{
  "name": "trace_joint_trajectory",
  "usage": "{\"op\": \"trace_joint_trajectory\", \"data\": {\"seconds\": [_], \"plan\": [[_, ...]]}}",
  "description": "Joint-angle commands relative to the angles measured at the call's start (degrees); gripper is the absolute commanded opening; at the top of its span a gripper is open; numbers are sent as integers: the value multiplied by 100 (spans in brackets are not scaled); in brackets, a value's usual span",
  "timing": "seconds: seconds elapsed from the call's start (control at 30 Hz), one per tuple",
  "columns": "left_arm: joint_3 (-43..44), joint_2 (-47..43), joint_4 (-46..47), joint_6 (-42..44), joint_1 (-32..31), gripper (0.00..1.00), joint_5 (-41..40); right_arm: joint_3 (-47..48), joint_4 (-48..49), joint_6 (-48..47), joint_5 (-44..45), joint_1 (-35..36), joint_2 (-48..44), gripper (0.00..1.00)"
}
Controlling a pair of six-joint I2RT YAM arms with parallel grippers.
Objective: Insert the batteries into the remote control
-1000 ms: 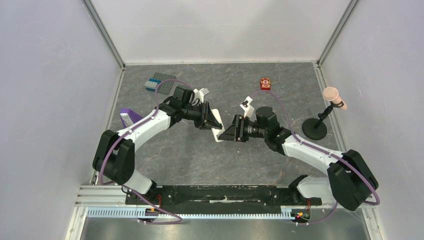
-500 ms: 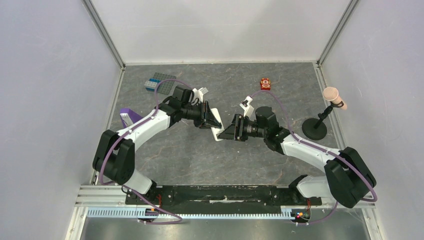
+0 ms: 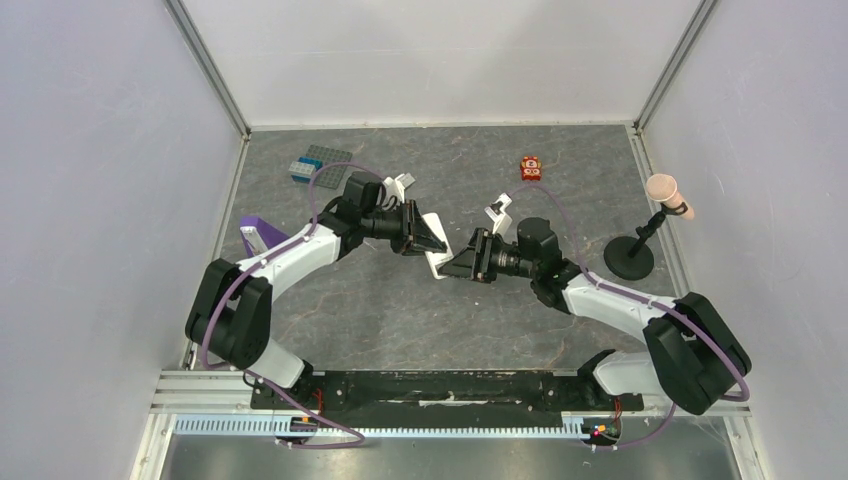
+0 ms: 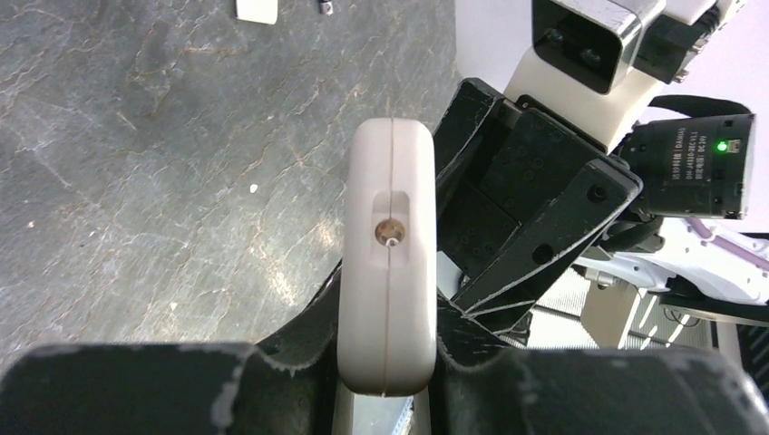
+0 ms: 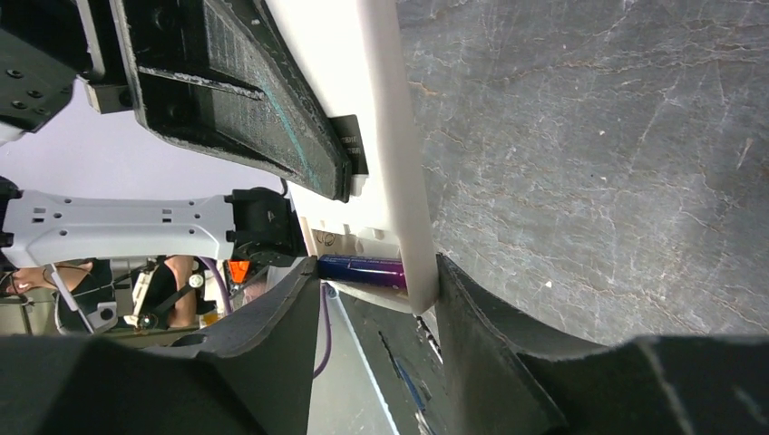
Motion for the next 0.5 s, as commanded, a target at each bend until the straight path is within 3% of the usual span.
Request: {"op": "trace_joint_trajectory", "data": {"seconds": [0.0, 0.23, 0.47], "plan": [[112, -408, 1404, -1220, -78, 2, 1154, -293, -20, 20, 156, -16, 74, 47], [98, -440, 1598, -1369, -79, 2, 1179, -537, 758, 588, -139, -141, -175, 63], [-6, -408, 1820, -1512, -81, 2, 1179, -651, 1217, 1104, -376, -262, -315, 67]]}}
